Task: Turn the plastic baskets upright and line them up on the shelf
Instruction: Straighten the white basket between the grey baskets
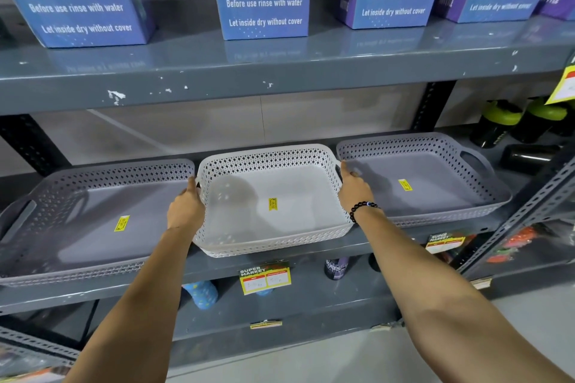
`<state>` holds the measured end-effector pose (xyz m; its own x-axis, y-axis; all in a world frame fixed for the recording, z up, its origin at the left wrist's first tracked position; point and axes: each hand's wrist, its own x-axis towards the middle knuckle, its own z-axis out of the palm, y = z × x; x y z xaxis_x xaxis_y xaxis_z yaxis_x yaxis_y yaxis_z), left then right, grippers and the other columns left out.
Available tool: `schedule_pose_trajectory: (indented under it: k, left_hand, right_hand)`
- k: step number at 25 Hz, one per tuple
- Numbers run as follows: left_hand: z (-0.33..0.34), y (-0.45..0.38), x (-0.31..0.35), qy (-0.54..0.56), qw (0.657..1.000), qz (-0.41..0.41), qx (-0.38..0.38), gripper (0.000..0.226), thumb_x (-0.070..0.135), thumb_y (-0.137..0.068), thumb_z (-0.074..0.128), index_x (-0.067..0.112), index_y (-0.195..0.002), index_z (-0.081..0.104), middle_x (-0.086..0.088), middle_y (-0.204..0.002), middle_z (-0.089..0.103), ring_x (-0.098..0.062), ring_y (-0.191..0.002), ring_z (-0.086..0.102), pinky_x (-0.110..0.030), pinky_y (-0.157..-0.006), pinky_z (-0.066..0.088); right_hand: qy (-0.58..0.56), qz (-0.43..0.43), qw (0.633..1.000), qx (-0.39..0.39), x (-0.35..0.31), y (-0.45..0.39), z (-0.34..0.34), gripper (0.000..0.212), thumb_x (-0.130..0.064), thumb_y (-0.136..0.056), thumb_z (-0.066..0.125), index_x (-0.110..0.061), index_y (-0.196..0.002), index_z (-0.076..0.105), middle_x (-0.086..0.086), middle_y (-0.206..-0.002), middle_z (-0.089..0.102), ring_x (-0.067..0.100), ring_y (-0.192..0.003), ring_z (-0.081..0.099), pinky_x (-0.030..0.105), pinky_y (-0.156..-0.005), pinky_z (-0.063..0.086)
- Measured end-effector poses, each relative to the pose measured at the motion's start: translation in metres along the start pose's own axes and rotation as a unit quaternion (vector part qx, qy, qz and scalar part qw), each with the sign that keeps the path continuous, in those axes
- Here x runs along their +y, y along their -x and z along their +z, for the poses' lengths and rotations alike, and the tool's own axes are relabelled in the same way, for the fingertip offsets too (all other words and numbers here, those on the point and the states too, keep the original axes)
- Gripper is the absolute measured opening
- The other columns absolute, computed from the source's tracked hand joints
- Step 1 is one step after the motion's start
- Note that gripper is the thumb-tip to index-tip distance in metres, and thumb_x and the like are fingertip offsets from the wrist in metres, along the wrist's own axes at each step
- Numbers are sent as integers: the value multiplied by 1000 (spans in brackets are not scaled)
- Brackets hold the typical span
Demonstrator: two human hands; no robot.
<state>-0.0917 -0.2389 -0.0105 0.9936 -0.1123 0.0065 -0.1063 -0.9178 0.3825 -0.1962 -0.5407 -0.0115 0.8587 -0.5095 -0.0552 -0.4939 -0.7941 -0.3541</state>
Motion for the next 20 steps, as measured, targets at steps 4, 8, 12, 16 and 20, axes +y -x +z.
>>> schedule_pose_trajectory:
  k: [4, 8, 12, 16, 20]
  left_hand:
    - [1, -8, 3, 0, 1000, -5, -2, 52, 5, -99, 30, 12, -149, 20, -27, -120, 61, -45, -101, 60, -44, -73, 45]
    - [0, -13, 6, 0, 1000, -8, -4, 58, 0, -96, 32, 14, -150, 18, -26, -121, 61, -44, -99, 60, -44, -74, 48]
    - [4, -15, 5, -5, 1000, -14, -1, 63, -3, -93, 34, 16, -151, 16, -26, -111, 64, -42, -94, 62, -44, -72, 49]
    - [7, -14, 4, -1, 1000, -26, 5, 66, -3, -92, 35, 18, -151, 16, -26, -109, 64, -43, -94, 61, -45, -74, 49]
    - [6, -7, 3, -4, 1000, -30, 6, 62, -1, -94, 33, 18, -151, 17, -28, -112, 63, -44, -97, 61, -42, -70, 45]
  right_hand:
    - [8, -7, 1000, 4, -1, -5, -2, 71, 8, -89, 36, -15, -151, 9, 27, -130, 52, 37, -105, 62, 39, -84, 52]
    - [26, -27, 999, 8, -1, -13, -3, 71, 8, -88, 37, -14, -151, 11, 24, -122, 59, 35, -102, 63, 37, -79, 52]
    - [20, -21, 1000, 10, -2, -15, -2, 71, 8, -88, 36, -13, -151, 13, 23, -115, 62, 35, -99, 63, 38, -77, 52]
    - [7, -15, 1000, 1, -4, -13, -3, 68, 8, -90, 35, -12, -151, 12, 25, -119, 59, 36, -103, 62, 38, -82, 52]
    - [2, -18, 1000, -5, -3, -11, -4, 69, 9, -89, 35, -11, -151, 11, 25, -113, 63, 36, -101, 63, 37, -80, 51]
